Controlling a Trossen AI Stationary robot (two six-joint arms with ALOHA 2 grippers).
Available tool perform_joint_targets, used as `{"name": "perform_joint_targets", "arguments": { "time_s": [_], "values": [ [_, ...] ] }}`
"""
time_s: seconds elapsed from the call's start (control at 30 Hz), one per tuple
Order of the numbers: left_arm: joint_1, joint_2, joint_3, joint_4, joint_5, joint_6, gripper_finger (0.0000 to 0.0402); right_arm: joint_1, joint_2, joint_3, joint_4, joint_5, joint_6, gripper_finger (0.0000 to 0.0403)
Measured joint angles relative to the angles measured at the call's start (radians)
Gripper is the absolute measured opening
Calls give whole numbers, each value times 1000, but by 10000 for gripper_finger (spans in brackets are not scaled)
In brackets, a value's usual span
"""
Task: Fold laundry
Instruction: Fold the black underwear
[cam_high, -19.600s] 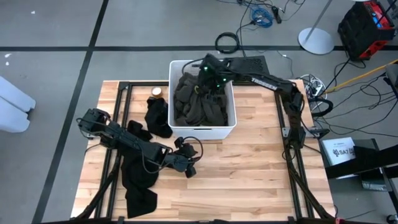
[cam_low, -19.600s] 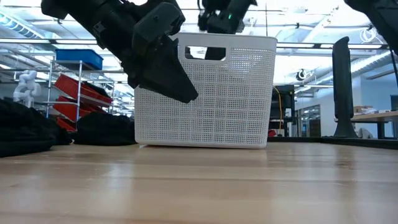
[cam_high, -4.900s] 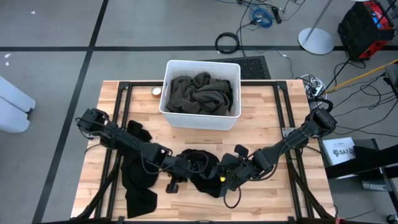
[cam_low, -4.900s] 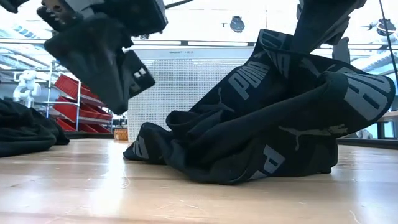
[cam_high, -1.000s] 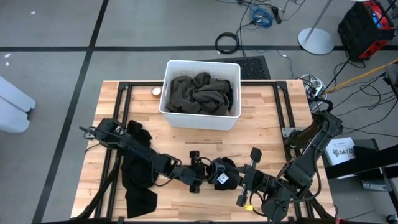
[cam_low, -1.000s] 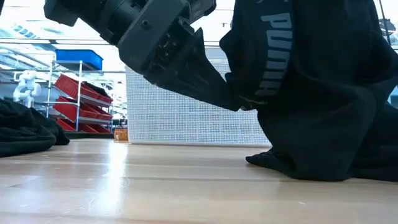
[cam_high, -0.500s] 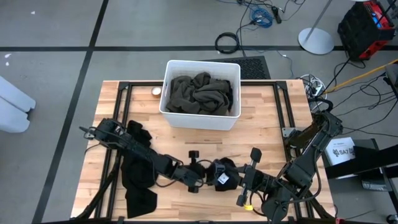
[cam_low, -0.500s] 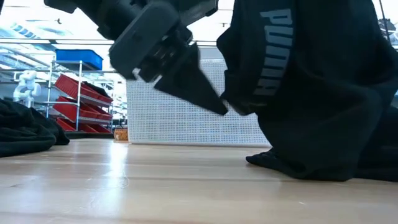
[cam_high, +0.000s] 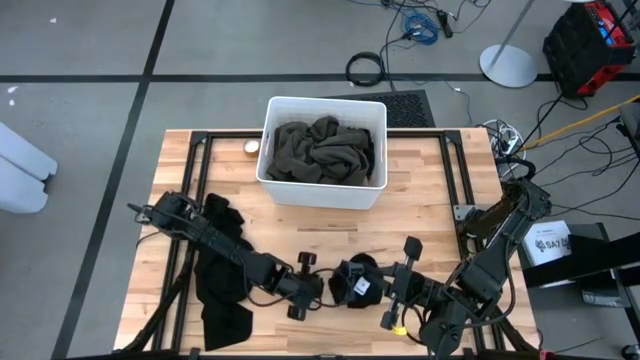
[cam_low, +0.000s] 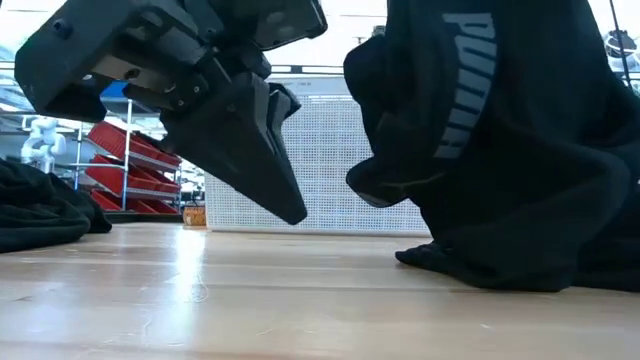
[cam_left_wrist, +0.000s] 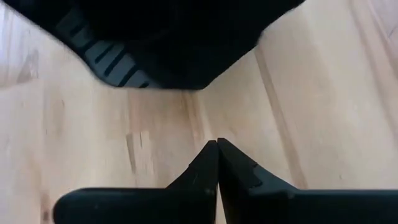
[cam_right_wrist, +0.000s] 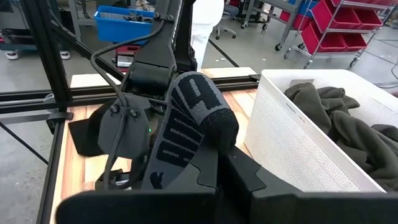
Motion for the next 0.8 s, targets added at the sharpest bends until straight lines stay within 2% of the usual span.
{"name": "perform_joint_targets", "arguments": {
  "time_s": [0.17,0.33,0.43,0.63,0.8],
  "values": [
    [-34,0,0,48,4,125,24,0,0,0,1,0,1,0],
    [-60,0,-1,123,-97,165,83,0,0,0,1,0,1,0],
    [-60,0,-1,173,-119,180,120,0,0,0,2,0,1,0],
    [-53,0,-1,186,-121,41,187,0,0,0,3,-1,1,0],
    [-50,0,-2,176,-147,23,238,0,0,0,3,-1,1,0]
  ]
}}
